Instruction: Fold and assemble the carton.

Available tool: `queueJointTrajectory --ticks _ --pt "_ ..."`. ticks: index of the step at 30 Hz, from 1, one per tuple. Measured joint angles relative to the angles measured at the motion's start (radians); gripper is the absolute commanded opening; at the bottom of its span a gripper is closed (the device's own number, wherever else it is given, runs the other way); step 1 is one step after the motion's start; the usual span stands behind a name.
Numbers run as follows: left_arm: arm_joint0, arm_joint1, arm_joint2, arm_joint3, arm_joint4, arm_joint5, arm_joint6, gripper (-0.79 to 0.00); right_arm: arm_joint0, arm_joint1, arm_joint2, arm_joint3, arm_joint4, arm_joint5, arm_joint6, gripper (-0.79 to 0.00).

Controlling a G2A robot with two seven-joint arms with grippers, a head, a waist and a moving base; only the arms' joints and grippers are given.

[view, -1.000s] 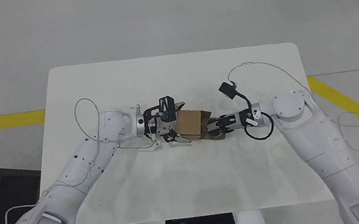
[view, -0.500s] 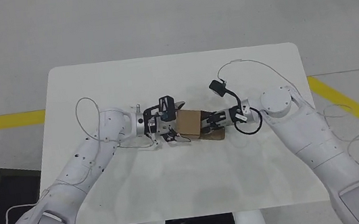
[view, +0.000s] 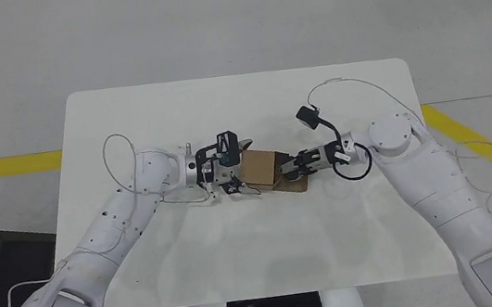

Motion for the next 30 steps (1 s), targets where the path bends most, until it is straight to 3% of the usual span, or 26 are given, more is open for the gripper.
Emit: queueJointTrajectory --ticks 10,16,30 --pt "0.006 0.001 -0.007 -0.004 0.005 -0.002 0.001 0.0 0.006 0.031 0.059 -0.023 -0.094 0.048 -0.022 -0.785" --pt "0.009 0.003 -0.015 -0.006 0.004 -0.002 0.002 0.0 0.053 0.025 0.034 -0.001 -0.135 0.043 -0.065 -0.785" --pt "0.019 0.004 -0.02 -0.01 0.002 -0.006 0.0 0.0 0.103 -0.005 -0.069 0.047 -0.083 -0.043 0.015 -0.785"
